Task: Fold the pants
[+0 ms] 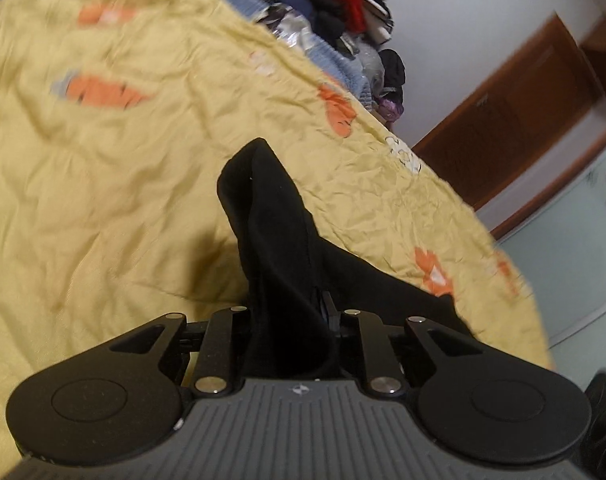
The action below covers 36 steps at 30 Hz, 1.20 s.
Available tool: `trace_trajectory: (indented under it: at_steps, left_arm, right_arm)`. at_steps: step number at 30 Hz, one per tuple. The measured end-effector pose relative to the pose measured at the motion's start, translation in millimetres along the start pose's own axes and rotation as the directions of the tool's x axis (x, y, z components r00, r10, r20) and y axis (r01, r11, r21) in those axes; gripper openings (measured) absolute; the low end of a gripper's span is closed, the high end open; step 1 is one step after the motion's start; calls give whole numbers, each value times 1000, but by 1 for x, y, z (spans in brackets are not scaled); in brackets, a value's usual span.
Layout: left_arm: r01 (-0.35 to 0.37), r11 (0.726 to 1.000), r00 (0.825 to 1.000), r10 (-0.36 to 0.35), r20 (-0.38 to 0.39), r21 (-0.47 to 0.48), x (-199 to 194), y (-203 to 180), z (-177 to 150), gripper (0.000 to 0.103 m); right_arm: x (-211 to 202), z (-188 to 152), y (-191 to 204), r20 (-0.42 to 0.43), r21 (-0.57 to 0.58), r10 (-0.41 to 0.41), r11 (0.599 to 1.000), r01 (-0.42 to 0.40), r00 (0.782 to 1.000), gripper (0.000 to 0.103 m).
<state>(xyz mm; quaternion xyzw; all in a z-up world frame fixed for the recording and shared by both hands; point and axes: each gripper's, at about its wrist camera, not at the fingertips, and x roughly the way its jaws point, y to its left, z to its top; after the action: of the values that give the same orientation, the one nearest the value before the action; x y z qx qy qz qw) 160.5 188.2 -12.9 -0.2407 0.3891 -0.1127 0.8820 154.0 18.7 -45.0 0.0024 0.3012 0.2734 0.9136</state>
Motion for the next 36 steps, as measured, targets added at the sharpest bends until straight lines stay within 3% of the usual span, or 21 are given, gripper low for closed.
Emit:
trace_trajectory:
  at_steps: [7, 10, 16, 28, 33, 36]
  left_arm:
    - [-83, 989, 995, 77, 59, 119, -11, -42, -18, 22]
    - [-122, 977, 991, 108, 84, 174, -15, -62, -28, 24]
    - [-107, 968, 992, 89, 90, 228, -15, -96, -39, 29]
    - [-56, 943, 995, 26, 96, 328, -15, -168, -66, 32]
    - [-21, 939, 997, -8, 82, 344, -4, -197, -80, 35]
    - [4, 932, 997, -32, 70, 363, 3, -217, -90, 36]
  right_arm:
    - [-24, -5, -26, 45, 166, 55, 984, -62, 997, 20]
    - [-32, -9, -46, 68, 291, 108, 949, -123, 992, 20]
    - [-54, -23, -77, 124, 459, 154, 867, -194, 980, 20]
    - [-107, -46, -116, 231, 582, 103, 782, -222, 968, 20]
    - [-130, -62, -137, 261, 648, 66, 728, -225, 963, 20]
    - [-145, -71, -150, 271, 664, 27, 719, -207, 962, 20]
